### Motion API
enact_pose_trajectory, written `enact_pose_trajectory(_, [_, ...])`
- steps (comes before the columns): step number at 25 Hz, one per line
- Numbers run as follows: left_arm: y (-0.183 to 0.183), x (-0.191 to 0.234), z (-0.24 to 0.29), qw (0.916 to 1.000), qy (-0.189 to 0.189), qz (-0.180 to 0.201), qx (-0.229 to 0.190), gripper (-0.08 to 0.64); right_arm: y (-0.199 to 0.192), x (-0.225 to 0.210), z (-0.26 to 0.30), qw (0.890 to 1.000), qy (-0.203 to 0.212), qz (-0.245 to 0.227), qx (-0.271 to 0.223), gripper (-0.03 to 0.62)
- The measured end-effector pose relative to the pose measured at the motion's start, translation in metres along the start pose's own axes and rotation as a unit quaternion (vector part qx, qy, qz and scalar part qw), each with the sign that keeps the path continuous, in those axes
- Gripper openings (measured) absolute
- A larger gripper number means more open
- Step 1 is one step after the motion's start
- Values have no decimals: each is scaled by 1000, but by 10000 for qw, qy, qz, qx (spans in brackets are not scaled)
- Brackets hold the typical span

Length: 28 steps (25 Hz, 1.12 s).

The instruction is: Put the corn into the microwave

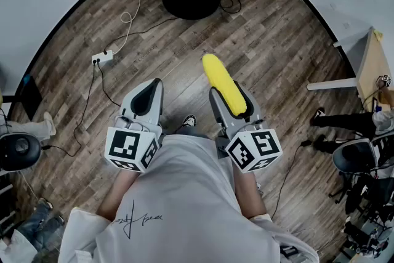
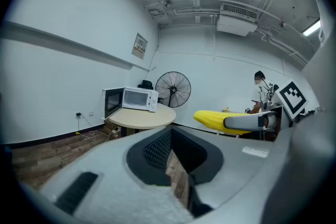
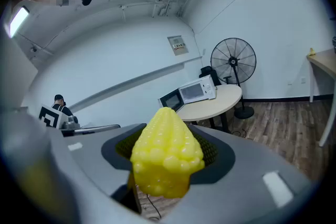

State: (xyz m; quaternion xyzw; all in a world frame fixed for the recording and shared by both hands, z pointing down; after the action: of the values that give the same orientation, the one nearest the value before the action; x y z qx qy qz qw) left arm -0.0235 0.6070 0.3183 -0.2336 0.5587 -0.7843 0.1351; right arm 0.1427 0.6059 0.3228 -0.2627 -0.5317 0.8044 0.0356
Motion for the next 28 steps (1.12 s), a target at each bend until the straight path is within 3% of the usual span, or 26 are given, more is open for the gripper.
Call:
enact_pose_trajectory(14, [-8, -25, 18, 9999, -110, -10, 66, -11, 3, -18, -5, 9992, 283, 262, -63, 264])
enact_pose_trajectory(20, [-11, -22, 25, 9998, -123, -27, 128, -11, 0, -19, 6, 9992, 269, 283, -7, 264])
enact_pose_trajectory(28, [2, -2, 60, 9995, -271, -143, 90, -11, 24, -36, 40, 9994, 50, 320, -78, 264])
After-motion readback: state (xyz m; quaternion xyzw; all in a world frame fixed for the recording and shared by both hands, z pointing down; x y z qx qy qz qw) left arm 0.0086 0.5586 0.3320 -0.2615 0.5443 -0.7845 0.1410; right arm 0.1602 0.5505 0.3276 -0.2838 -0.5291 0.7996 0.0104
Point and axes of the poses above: the fingertips, and each gripper's own axes: z forward along the fingers, x to its left, y out of its top, the point moved 2 cm from there along -z, backward along the fingers, and after that the axes turned 4 degrees about -y, right-handed, at the moved point
